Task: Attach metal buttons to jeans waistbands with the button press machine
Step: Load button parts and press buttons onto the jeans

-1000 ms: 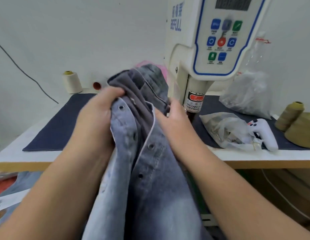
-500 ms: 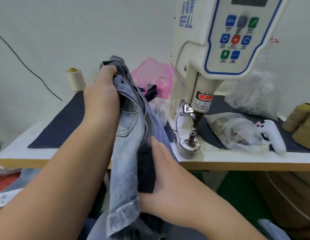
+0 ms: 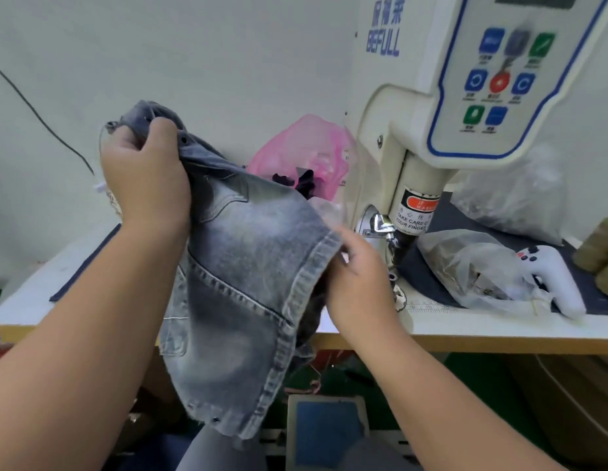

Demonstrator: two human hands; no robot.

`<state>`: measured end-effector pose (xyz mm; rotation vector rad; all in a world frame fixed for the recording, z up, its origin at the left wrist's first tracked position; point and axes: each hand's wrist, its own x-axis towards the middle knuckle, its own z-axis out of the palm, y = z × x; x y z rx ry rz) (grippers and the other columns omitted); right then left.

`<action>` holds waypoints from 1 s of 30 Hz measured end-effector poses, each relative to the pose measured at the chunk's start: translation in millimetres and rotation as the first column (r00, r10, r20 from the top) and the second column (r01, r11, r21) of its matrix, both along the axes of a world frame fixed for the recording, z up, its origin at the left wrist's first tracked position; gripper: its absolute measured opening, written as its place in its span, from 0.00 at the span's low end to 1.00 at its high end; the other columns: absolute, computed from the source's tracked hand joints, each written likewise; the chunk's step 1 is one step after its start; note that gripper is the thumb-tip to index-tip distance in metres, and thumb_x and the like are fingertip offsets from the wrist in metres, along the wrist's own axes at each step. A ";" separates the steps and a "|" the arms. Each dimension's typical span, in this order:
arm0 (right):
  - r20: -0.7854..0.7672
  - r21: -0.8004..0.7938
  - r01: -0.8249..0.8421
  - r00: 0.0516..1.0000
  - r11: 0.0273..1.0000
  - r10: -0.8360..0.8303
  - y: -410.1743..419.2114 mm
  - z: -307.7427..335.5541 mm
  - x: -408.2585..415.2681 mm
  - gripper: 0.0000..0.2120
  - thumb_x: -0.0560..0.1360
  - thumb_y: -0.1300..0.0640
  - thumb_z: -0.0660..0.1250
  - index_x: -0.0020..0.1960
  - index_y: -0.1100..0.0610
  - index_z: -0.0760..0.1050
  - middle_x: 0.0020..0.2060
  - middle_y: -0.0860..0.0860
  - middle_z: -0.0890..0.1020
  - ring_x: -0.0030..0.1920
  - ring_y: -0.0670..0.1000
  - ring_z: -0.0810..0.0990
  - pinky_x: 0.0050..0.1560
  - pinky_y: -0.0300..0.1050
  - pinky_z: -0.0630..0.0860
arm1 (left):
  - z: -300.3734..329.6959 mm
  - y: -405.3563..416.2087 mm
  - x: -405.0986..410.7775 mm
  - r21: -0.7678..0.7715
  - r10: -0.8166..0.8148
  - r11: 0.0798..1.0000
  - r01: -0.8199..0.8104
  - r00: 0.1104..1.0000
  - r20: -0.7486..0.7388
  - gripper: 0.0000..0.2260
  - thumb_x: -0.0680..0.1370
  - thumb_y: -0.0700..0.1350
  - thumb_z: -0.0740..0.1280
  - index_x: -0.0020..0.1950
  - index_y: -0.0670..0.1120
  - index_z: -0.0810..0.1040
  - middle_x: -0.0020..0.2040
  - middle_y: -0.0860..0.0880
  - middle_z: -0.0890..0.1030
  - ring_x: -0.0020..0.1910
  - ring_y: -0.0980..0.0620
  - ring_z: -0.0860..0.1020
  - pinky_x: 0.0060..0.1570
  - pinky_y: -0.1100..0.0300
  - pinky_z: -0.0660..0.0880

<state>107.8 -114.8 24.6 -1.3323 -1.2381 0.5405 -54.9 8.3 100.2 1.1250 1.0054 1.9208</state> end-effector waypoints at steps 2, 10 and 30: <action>0.217 0.085 0.265 0.936 0.960 -0.277 -4.4 -8.2 1.2 0.03 0.79 0.58 0.65 0.48 0.53 0.78 0.49 0.44 0.77 0.55 0.50 0.75 0.56 0.38 0.72 | -7.6 21.8 -5.5 -0.028 0.025 0.999 -0.025 1.000 -0.001 0.04 0.67 0.47 0.65 0.31 0.51 0.76 0.35 0.48 0.74 0.37 0.49 0.72 0.38 0.53 0.69; 0.238 -0.153 -0.187 0.946 0.970 0.220 -7.3 -45.6 -52.5 0.26 0.77 0.44 0.64 0.73 0.44 0.63 0.64 0.42 0.74 0.65 0.44 0.71 0.67 0.46 0.68 | -55.8 83.8 -2.8 -0.205 -0.004 0.976 -0.075 0.934 -0.358 0.08 0.77 0.45 0.61 0.38 0.47 0.73 0.37 0.50 0.73 0.42 0.52 0.69 0.37 0.60 0.65; 0.521 -0.017 -0.006 0.853 1.000 0.014 46.1 -73.5 -33.1 0.12 0.76 0.57 0.68 0.58 0.57 0.75 0.58 0.49 0.76 0.63 0.48 0.69 0.66 0.44 0.68 | -89.4 74.9 16.2 -0.256 -0.250 0.966 0.026 -0.135 -0.959 0.12 0.74 0.36 0.62 0.52 0.48 0.81 0.55 0.45 0.81 0.54 0.43 0.77 0.54 0.51 0.75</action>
